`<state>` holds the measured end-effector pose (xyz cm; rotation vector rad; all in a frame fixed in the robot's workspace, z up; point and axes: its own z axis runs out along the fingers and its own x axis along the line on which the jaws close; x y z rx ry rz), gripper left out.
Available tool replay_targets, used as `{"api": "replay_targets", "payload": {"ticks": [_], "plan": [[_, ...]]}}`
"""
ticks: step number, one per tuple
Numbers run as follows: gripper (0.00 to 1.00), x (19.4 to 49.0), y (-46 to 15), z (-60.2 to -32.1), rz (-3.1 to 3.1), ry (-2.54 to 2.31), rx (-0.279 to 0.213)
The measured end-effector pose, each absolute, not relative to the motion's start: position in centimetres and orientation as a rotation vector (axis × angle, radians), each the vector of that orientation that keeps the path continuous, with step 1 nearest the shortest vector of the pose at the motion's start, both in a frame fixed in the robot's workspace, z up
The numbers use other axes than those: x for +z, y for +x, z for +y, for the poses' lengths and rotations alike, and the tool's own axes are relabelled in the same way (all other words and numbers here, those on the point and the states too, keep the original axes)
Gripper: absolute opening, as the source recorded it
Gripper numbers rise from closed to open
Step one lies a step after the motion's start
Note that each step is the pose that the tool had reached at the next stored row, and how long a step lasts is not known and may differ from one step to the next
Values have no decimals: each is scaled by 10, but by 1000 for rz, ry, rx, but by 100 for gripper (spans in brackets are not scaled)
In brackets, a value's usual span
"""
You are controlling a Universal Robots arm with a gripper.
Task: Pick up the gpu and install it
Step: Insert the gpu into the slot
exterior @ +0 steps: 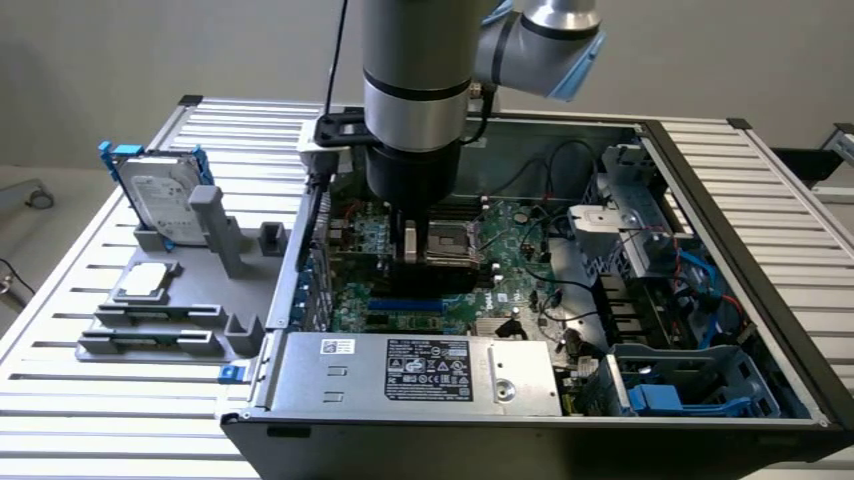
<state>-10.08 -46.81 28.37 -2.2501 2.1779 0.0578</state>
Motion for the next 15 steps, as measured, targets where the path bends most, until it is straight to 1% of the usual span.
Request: {"api": "replay_targets", "payload": {"ticks": [15], "plan": [[26,276,-104,-468,2198,-2219,48]]}}
